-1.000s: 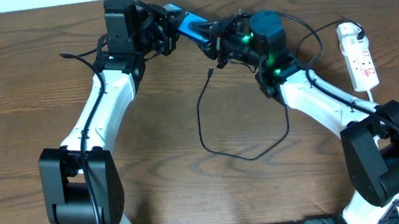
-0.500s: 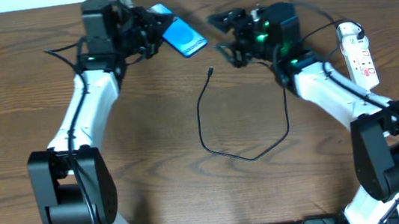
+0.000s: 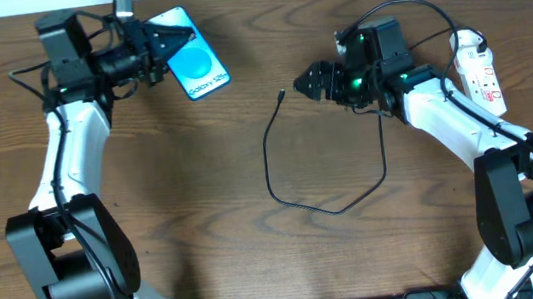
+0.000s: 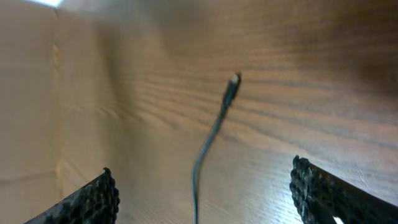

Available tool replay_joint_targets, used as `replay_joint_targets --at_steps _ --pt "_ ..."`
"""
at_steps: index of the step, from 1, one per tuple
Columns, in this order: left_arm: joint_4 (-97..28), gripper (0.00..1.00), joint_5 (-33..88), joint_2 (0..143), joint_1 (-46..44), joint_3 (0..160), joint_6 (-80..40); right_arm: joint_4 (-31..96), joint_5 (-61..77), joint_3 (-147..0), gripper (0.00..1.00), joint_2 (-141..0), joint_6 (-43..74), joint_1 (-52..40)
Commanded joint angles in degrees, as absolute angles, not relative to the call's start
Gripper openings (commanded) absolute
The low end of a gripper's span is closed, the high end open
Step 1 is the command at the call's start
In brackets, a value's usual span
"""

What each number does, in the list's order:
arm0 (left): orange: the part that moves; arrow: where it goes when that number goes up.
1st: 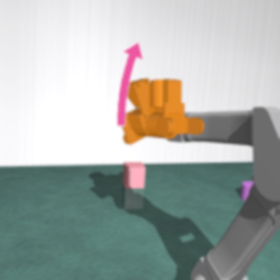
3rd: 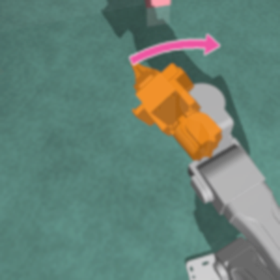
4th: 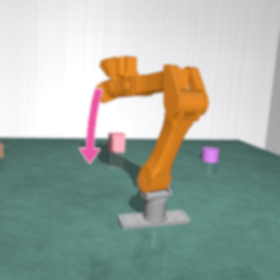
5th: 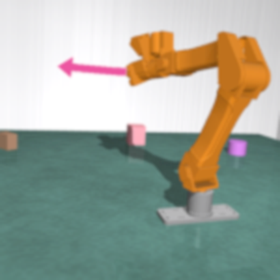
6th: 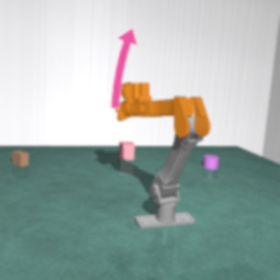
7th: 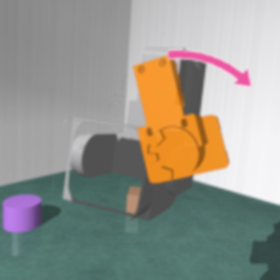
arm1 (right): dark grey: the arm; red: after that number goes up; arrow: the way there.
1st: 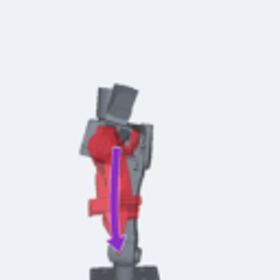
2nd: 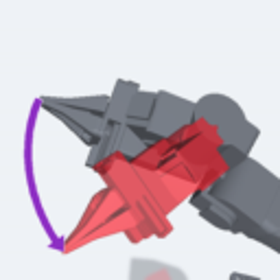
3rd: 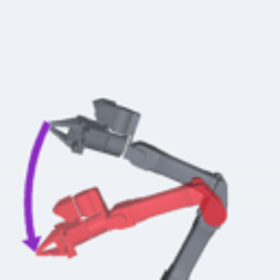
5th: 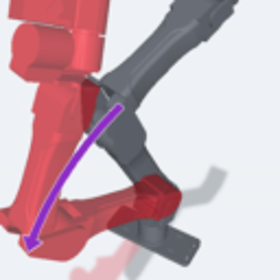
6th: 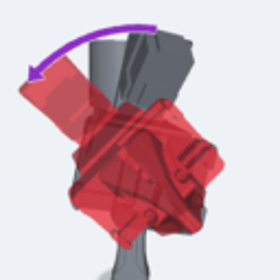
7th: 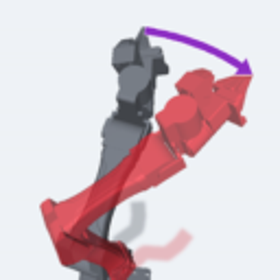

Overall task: Plug charger to phone and switch on socket
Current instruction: 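Move the right gripper down to the cable's USB-C plug and grasp it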

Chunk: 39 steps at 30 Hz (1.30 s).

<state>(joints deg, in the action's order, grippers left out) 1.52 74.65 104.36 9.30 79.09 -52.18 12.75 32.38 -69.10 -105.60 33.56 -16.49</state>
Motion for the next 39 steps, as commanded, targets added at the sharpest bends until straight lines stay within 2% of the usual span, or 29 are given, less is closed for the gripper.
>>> replay_joint_targets --at_steps 1,6,11,19,21,23,25,26,27,30,31,32,39 --pt "2.0 0.07 79.5 103.6 11.6 79.6 -50.9 22.6 29.2 -76.1 0.88 -105.3 24.3 -18.8" --pt "2.0 0.07 79.5 103.6 12.8 79.6 -51.1 37.3 19.9 -89.6 0.88 -105.4 22.2 -21.6" --pt "2.0 0.08 79.7 103.6 12.9 79.6 -51.3 43.9 15.0 -98.6 0.84 -107.6 22.9 -23.3" --pt "2.0 0.07 80.2 103.6 12.9 79.6 -51.3 59.9 12.1 -120.9 0.83 -125.3 23.7 -28.1" --pt "2.0 0.07 80.2 103.6 12.9 79.6 -51.3 59.6 12.2 -121.4 0.88 -129.3 26.6 -28.7" --pt "2.0 0.07 80.2 103.6 12.9 79.6 -51.3 59.6 12.1 -121.4 0.98 -131.9 29.9 -28.8" --pt "2.0 0.08 80.2 103.6 12.9 79.6 -51.3 59.1 12.1 -121.4 0.99 -133.7 32.4 -28.8" --pt "2.0 0.07 80.2 103.6 12.9 79.6 -51.3 58.7 12.1 -121.3 0.98 -134.5 33.3 -28.8" --pt "2.0 0.07 80.2 103.6 12.9 79.6 -51.3 57.9 12.1 -121.3 0.92 -135.6 34.5 -28.8" --pt "2.0 0.07 80.2 103.6 12.9 79.6 -51.3 57.0 12.1 -121.3 0.6 -137.8 37.0 -29.0" --pt "2.0 0.07 80.2 103.6 12.9 79.6 -51.3 56.8 12.1 -121.3 0.56 -138.3 37.7 -29.1" --pt "2.0 0.07 80.2 103.6 12.9 79.6 -51.3 56.5 12.2 -121.3 0.53 -139.0 37.9 -29.2" --pt "2.0 0.07 80.2 103.6 12.9 79.6 -51.3 54.3 11.1 -121.1 0.52 -140.2 38.7 -29.9"
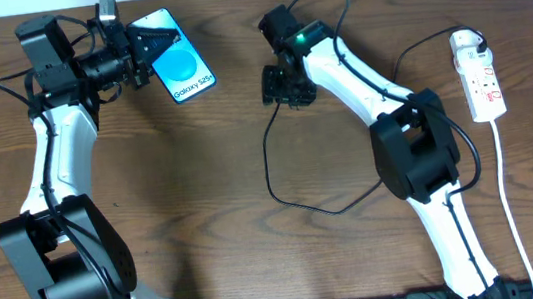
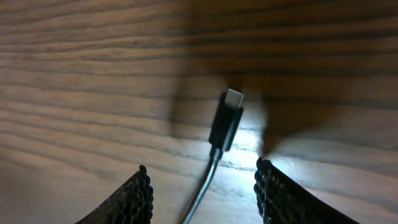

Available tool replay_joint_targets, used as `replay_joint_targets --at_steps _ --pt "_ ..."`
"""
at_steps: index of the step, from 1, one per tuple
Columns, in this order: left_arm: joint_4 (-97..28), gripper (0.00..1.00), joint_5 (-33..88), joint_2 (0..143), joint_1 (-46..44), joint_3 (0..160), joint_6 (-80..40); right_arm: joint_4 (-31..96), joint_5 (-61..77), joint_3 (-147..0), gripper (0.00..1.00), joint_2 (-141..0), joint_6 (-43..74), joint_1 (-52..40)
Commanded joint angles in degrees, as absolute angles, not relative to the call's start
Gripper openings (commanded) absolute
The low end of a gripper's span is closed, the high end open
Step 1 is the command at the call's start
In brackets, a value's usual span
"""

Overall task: Plug charger to phone and switch on socket
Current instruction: 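Move the right gripper down to the cable's USB-C plug and grasp it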

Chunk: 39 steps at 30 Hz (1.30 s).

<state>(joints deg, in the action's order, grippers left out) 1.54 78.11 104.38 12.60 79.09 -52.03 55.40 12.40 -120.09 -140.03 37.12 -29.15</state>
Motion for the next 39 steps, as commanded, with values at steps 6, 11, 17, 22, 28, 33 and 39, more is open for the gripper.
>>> replay_joint_targets --at_steps 6,11,17,22,28,33,39 --pt "2.0 0.08 80.2 103.6 12.9 79.6 -51.3 52.4 8.2 -121.1 0.47 -141.4 39.4 -31.5" --pt "2.0 0.07 80.3 103.6 12.9 79.6 -51.3 52.5 6.7 -121.1 0.45 -142.4 39.8 -32.1" --pt "2.0 0.08 80.4 103.6 12.9 79.6 -51.3 54.6 3.5 -120.9 0.43 -142.6 39.9 -32.0" --pt "2.0 0.08 80.4 103.6 12.9 79.6 -51.3 55.8 3.1 -120.9 0.43 -142.6 39.8 -32.0" --pt "2.0 0.08 80.4 103.6 12.9 79.6 -51.3 55.6 2.4 -119.7 0.37 -142.6 39.8 -32.2" --pt "2.0 0.07 80.4 103.6 12.9 79.6 -51.3 54.6 2.4 -117.9 0.28 -142.6 39.8 -32.4" --pt "2.0 0.07 80.4 103.6 12.9 79.6 -51.3 52.7 2.7 -117.3 0.01 -142.6 37.1 -32.3"
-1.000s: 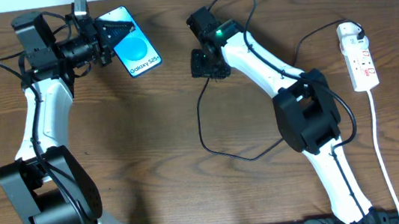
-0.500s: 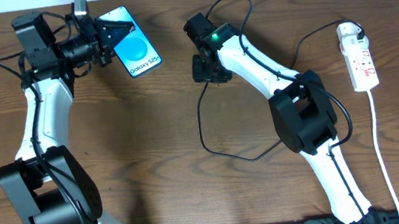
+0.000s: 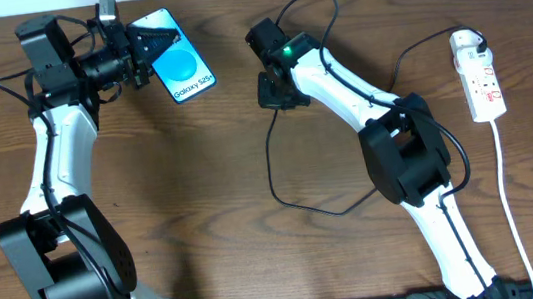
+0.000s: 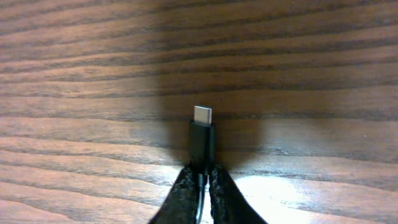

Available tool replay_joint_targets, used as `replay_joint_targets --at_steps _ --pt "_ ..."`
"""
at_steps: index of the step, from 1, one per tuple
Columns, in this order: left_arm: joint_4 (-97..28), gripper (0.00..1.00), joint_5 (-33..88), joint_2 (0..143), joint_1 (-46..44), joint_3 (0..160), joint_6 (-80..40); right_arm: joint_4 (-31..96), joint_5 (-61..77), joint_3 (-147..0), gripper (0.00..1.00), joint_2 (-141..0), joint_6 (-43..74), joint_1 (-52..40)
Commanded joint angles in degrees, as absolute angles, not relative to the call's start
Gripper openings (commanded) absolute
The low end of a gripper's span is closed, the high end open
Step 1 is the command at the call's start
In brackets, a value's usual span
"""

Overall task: Plug charger to phone and switch on socket
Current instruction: 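Move the right gripper down to the cable's USB-C plug and grasp it, then lift the USB-C plug with the right gripper and carry it toward the phone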

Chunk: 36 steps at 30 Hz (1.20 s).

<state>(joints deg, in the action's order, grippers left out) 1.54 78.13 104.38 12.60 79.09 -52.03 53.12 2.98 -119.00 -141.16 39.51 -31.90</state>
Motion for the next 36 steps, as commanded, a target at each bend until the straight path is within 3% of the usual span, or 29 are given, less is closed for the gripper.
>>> replay_joint_targets --at_steps 1,7,11,15,22,28,30,33,36 --pt "2.0 0.07 80.4 103.6 12.9 79.6 -51.3 52.3 3.4 -117.3 0.01 -142.6 35.5 -32.3" --pt "2.0 0.07 80.4 103.6 12.9 79.6 -51.3 51.4 6.0 -117.4 0.01 -141.6 22.8 -31.5" --pt "2.0 0.07 80.4 103.6 12.9 79.6 -51.3 51.1 23.4 -117.5 0.01 -137.5 4.7 -29.2" --pt "2.0 0.07 80.4 103.6 12.9 79.6 -51.3 52.5 36.5 -117.5 0.01 -133.9 -4.1 -26.8" --pt "2.0 0.08 80.4 103.6 12.9 79.6 -51.3 57.2 55.9 -117.5 0.01 -130.3 -15.2 -22.4" --pt "2.0 0.07 80.4 103.6 12.9 79.6 -51.3 57.4 69.0 -117.5 0.01 -130.3 -17.2 -21.0" --pt "2.0 0.07 80.4 103.6 12.9 79.6 -51.3 57.1 68.5 -117.5 0.02 -130.3 -17.2 -21.1" --pt "2.0 0.07 80.4 103.6 12.9 79.6 -51.3 56.7 57.0 -117.5 0.01 -130.3 -9.4 -21.4" --pt "2.0 0.08 80.4 103.6 12.9 79.6 -51.3 59.7 25.7 -117.4 0.02 -130.3 6.4 -22.8"
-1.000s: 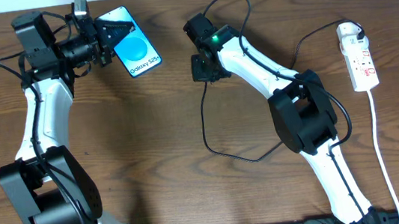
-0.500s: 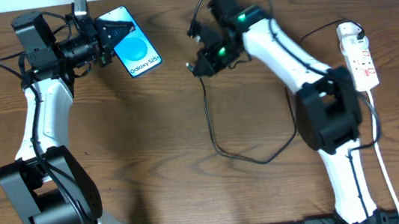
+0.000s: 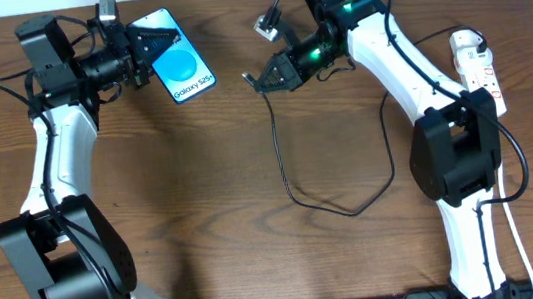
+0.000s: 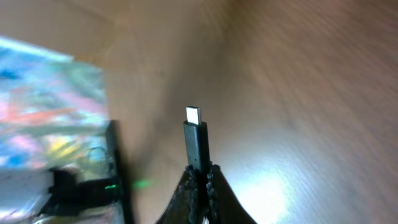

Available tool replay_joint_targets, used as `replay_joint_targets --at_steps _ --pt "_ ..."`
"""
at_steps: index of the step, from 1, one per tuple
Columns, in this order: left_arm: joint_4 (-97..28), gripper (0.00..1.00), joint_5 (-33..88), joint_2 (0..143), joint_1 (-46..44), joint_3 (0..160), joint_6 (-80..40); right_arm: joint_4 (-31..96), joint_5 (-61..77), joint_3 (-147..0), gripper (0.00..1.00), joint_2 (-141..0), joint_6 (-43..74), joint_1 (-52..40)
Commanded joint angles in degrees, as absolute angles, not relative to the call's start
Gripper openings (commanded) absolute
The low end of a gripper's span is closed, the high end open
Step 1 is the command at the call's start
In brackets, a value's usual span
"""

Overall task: Plug charger to phone and switch on socket
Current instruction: 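Lift the USB-C plug with the right gripper and carry it toward the phone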

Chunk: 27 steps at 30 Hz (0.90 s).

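The phone, with a blue screen, is held at the far left of the table with my left gripper shut on its left edge. My right gripper is shut on the black charger plug, whose metal tip sticks out past the fingertips, clear of the table. The plug is a short way right of the phone, which shows as a blur in the right wrist view. The black cable hangs from the plug and loops over the table. The white socket strip lies at the far right.
The table is brown wood. The cable loop lies across its middle, right of centre. A white lead runs from the socket strip down the right edge. Both arm bases stand at the front edge.
My right gripper, shut on the plug lying on the table, now holds it raised off the wood and pointing towards the phone. The cable loop has shifted a little to the right. The left arm has not moved.
My right gripper was open to the right of the plug while the left held the phone. Then it stood open over the plug, the phone a little further left. Then it was shut on the plug on the table, and now holds it up near the phone.
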<state>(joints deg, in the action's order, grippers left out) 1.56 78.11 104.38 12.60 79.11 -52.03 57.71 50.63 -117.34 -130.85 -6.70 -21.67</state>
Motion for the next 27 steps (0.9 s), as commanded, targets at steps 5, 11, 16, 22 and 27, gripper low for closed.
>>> replay_joint_targets --at_steps 5,11,16,22,27 --pt "2.0 0.08 80.3 103.6 12.9 79.6 -51.3 60.7 6.6 -113.8 0.01 -130.3 14.7 -25.9" --pt "2.0 0.07 80.3 103.6 12.9 79.6 -51.3 53.4 4.2 -105.1 0.01 -130.4 21.0 -28.4" --pt "2.0 0.07 80.4 103.6 12.9 79.6 -51.3 49.3 3.4 -101.0 0.01 -130.4 22.3 -29.1" --pt "2.0 0.07 80.4 103.6 12.9 79.6 -51.3 46.9 3.4 -97.1 0.01 -130.4 23.8 -29.3" --pt "2.0 0.07 80.4 103.6 12.9 79.6 -51.3 46.8 3.3 -96.9 0.08 -130.4 24.2 -29.3"
